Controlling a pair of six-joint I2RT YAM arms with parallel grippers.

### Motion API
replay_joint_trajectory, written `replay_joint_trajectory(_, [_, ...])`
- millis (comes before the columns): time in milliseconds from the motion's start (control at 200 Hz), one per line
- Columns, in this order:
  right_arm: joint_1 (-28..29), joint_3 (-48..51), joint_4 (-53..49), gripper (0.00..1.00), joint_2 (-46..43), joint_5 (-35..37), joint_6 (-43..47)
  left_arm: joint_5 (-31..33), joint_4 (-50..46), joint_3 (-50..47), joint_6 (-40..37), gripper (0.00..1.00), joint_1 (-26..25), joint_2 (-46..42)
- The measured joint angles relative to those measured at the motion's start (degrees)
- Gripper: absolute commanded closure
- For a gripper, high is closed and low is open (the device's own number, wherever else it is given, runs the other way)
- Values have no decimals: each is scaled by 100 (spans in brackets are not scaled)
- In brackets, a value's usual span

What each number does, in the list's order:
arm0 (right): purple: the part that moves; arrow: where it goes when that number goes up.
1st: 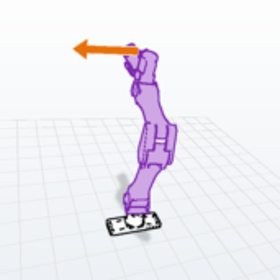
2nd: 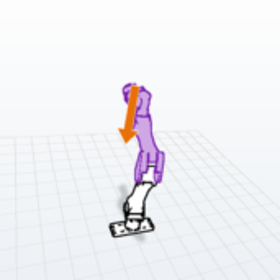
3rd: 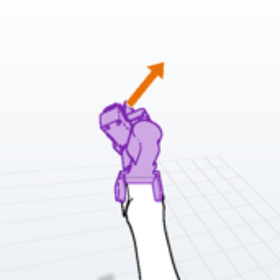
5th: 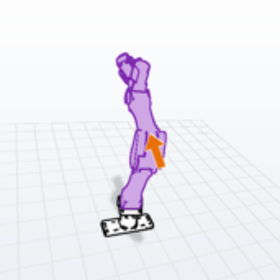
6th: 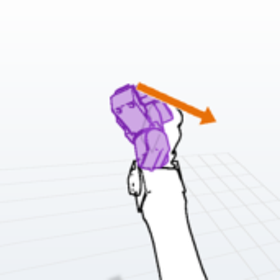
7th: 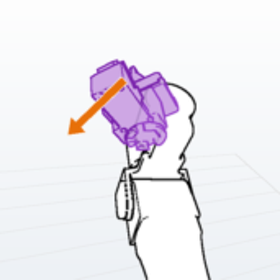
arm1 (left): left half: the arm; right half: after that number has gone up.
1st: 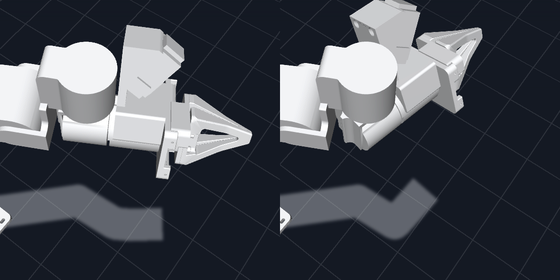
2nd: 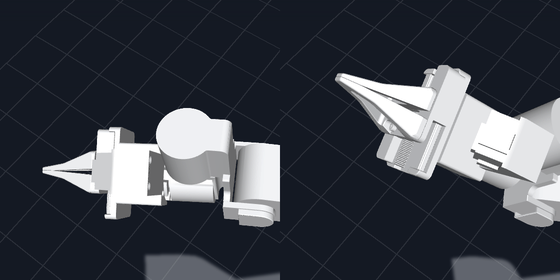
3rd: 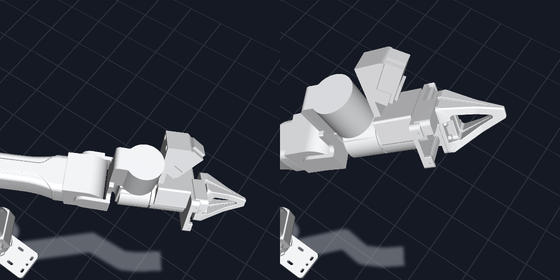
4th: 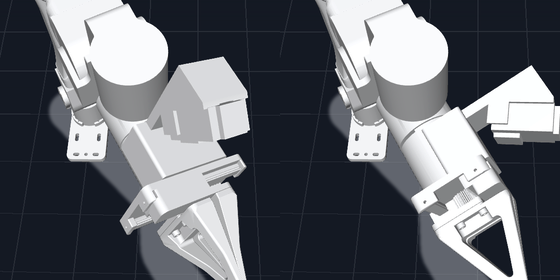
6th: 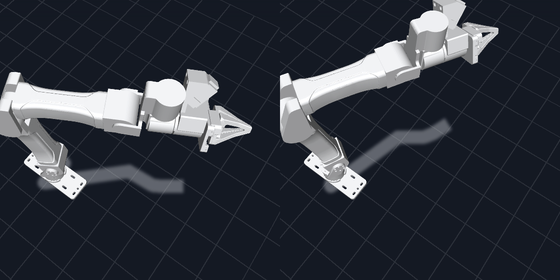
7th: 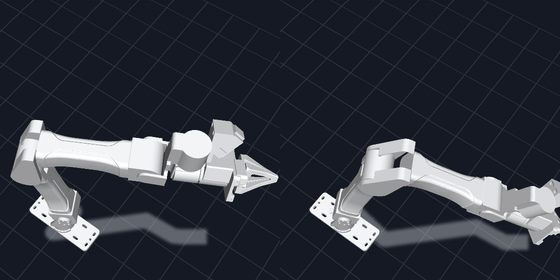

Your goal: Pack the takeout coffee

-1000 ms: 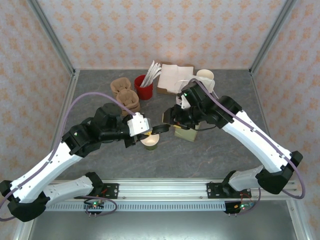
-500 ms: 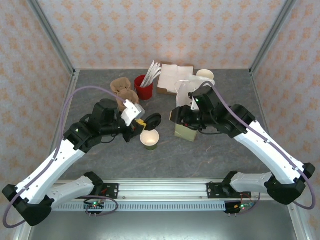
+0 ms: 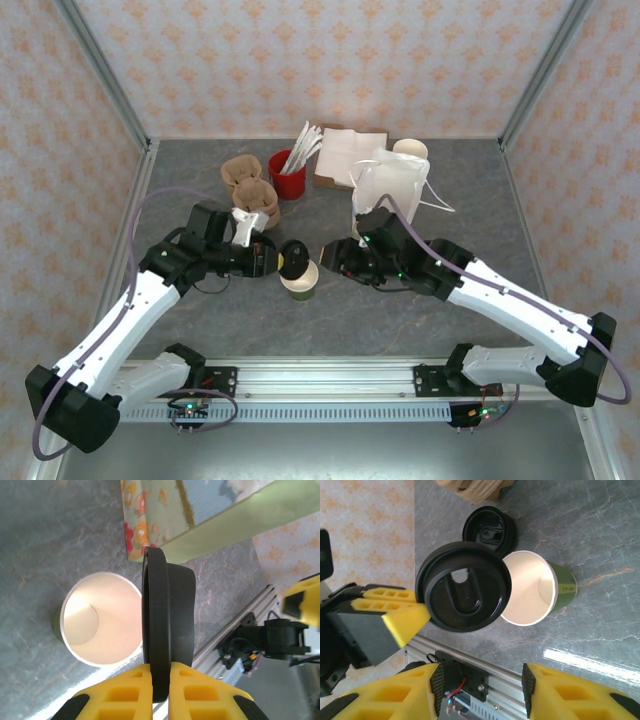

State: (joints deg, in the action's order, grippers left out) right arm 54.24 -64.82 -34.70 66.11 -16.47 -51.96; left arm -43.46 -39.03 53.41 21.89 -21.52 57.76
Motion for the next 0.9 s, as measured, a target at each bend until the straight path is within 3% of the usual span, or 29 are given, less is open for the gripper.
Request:
replay_joint_trajectory(390, [98,525,914,51,315,420,-647,-719,280,-474,817,86,380,157])
replay_joint_trajectory(901, [101,787,1427,48,793,710,-852,-1307,509,-627,809,87,695,765])
